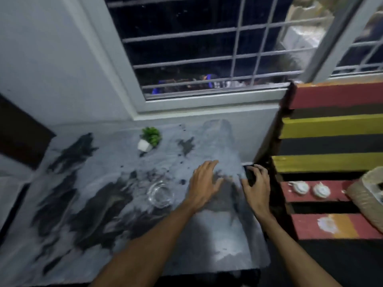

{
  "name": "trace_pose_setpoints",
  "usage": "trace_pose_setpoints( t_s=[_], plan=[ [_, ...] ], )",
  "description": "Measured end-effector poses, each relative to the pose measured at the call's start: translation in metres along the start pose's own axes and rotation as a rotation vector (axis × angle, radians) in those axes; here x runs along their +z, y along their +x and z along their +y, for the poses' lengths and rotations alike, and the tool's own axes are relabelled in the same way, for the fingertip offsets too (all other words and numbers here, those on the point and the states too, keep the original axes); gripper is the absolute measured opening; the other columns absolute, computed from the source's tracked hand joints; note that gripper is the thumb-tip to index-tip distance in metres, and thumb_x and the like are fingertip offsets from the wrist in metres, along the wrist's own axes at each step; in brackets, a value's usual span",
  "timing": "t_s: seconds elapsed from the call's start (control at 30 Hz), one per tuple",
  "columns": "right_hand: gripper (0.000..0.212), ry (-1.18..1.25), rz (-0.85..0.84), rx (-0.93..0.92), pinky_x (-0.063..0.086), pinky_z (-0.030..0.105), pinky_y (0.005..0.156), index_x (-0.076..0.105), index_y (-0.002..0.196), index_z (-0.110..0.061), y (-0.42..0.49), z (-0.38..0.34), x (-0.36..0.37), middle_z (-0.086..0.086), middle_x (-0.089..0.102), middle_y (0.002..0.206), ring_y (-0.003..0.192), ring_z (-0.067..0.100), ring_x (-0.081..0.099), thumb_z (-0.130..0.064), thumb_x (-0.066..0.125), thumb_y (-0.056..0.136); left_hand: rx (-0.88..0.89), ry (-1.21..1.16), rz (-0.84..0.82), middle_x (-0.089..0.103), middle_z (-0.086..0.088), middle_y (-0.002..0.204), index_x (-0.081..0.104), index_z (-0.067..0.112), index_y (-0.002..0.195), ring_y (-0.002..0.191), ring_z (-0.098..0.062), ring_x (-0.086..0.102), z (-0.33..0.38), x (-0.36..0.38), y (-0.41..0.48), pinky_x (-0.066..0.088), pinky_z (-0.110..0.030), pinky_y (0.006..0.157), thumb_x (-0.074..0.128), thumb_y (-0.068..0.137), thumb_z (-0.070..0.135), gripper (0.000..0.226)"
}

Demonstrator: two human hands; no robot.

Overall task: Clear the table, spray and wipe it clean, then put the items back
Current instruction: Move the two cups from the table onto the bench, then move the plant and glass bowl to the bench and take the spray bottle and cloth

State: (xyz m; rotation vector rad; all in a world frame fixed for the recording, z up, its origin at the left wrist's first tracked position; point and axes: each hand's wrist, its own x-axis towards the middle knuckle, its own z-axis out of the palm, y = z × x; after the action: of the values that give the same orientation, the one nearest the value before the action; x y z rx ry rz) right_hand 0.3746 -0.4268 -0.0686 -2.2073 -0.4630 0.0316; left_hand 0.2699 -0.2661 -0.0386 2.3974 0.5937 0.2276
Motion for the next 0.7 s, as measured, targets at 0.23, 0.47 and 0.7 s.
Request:
trace_pose_setpoints(
  t_s=[0.23,0.47,0.7],
  plan=[
    [0.032,0.086,-0.205,-0.018,0.037,0.021,0.094,0.064,0.114,-0.010,-0.090,-0.137,0.129,0.007,0.059,0.116,0.110,0.024,0.056,-0.012,0.074,0.084,-0.237,-0.086,0.155,0.064,-0.008,0.133,0.061,0.014,0.135,0.122,-0.029,0.060,-0.156,-0.137,-0.059,0.046,-0.036,0.103,0.076,0.086,0.021,0.051],
    [0.044,-0.218,-0.331,0.103,0.046,0.043,0.094,0.056,0.125,-0.019,-0.113,-0.169,0.212,0.008,0.047,0.120,0.113,0.031,0.049,-0.026,0.066,0.083,-0.355,-0.017,-0.008,0.057,-0.011,0.142,0.051,0.015,0.144,0.129,-0.030,0.055,-0.250,-0.174,-0.033,0.046,-0.040,0.106,0.072,0.089,0.023,0.059],
    [0.035,-0.391,-0.294,0.070,0.049,0.041,0.079,0.062,0.118,-0.018,-0.090,-0.160,0.234,0.009,0.053,0.111,0.105,0.032,0.052,-0.011,0.059,0.084,-0.384,-0.020,-0.039,0.042,-0.016,0.155,0.035,0.008,0.153,0.141,-0.034,0.041,-0.268,-0.174,0.048,0.040,-0.042,0.112,0.077,0.087,0.040,0.085]
  ],
)
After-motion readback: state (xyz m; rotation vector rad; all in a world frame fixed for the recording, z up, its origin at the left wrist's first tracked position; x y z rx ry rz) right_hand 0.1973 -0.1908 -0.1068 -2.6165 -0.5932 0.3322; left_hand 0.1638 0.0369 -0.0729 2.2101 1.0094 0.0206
